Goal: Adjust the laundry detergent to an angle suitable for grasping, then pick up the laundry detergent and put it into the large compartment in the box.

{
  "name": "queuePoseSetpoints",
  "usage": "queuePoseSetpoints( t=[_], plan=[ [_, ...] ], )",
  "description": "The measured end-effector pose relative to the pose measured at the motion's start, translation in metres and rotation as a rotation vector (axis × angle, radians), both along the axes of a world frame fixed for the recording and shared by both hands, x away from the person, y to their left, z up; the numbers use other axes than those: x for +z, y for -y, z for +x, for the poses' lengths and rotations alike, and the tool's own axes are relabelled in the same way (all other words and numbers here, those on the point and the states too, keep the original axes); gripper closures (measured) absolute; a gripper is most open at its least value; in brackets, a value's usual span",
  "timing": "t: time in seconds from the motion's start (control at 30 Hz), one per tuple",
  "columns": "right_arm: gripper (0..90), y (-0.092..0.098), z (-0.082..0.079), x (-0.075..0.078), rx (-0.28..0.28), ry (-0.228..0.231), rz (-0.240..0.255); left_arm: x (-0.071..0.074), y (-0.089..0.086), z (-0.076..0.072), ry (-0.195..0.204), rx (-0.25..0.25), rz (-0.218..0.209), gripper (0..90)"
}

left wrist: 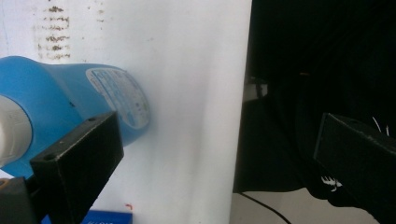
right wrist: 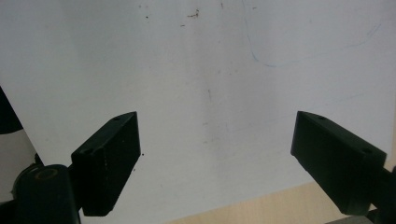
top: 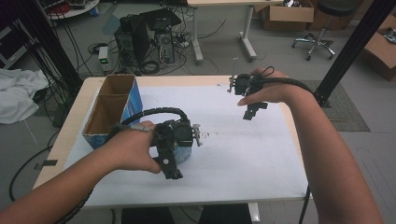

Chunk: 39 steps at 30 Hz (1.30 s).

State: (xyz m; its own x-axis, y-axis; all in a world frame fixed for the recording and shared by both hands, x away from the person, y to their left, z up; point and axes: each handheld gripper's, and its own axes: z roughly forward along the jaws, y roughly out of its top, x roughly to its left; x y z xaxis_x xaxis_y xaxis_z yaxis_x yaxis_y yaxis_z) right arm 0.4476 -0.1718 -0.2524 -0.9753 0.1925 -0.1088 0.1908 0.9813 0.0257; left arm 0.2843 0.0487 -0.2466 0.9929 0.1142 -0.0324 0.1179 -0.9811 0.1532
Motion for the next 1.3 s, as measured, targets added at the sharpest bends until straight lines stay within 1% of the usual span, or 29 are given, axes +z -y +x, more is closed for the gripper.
queuePoseSetpoints(
  t=[0.1, 0.17, 0.27, 0.33, 0.47, 0.6, 0.77, 0.83, 0.87, 0.9, 0.93, 1.1, 1.23, 1.3],
  plan=[
    [15.8, -0.001, 0.000, 0.001, -0.001, 0.001, 0.001, -0.001, -0.001, 0.000, -0.002, -0.001, 0.003, 1.9],
    [15.8, -0.002, 0.001, 0.001, 0.000, 0.002, 0.001, -0.002, -0.002, -0.001, 0.007, 0.002, 0.013, 1.8],
    [15.8, -0.002, 0.001, 0.001, 0.000, 0.003, -0.005, -0.004, -0.001, -0.001, -0.002, -0.004, 0.018, 1.9],
    [15.8, -0.002, 0.001, 0.000, -0.002, 0.009, -0.002, -0.004, 0.000, -0.002, 0.010, -0.005, 0.025, 1.8],
    [15.8, -0.001, 0.000, 0.003, -0.004, 0.013, 0.005, 0.001, -0.001, -0.005, 0.014, 0.002, 0.010, 1.8],
    [15.7, -0.002, -0.001, 0.007, -0.007, 0.015, 0.018, 0.005, -0.002, -0.008, 0.015, 0.004, 0.012, 1.8],
    [15.8, -0.006, -0.001, 0.008, 0.002, 0.015, -0.003, 0.008, -0.001, -0.010, 0.020, 0.008, 0.000, 1.8],
    [15.8, -0.008, -0.003, 0.009, 0.004, 0.022, -0.001, 0.009, 0.000, -0.009, 0.020, 0.002, -0.006, 1.8],
    [15.7, -0.008, -0.003, 0.010, 0.003, 0.026, 0.000, 0.009, 0.001, -0.008, 0.015, 0.002, -0.003, 1.8],
    [15.7, -0.008, -0.003, 0.011, 0.004, 0.026, 0.002, 0.009, 0.001, -0.008, 0.018, 0.000, 0.002, 1.7],
    [15.7, -0.007, -0.003, 0.011, 0.003, 0.026, 0.005, 0.010, 0.002, -0.007, 0.020, -0.005, 0.010, 1.7],
    [15.8, -0.005, -0.002, 0.008, 0.000, 0.022, -0.008, 0.013, 0.000, -0.004, 0.035, 0.003, 0.004, 1.7],
    [15.8, -0.005, -0.001, 0.007, -0.003, 0.016, -0.008, 0.015, 0.000, -0.005, 0.030, -0.005, -0.008, 1.8],
    [15.8, -0.005, 0.000, 0.007, -0.007, 0.019, -0.003, 0.016, 0.000, -0.006, 0.031, -0.009, -0.006, 1.8]
  ],
)
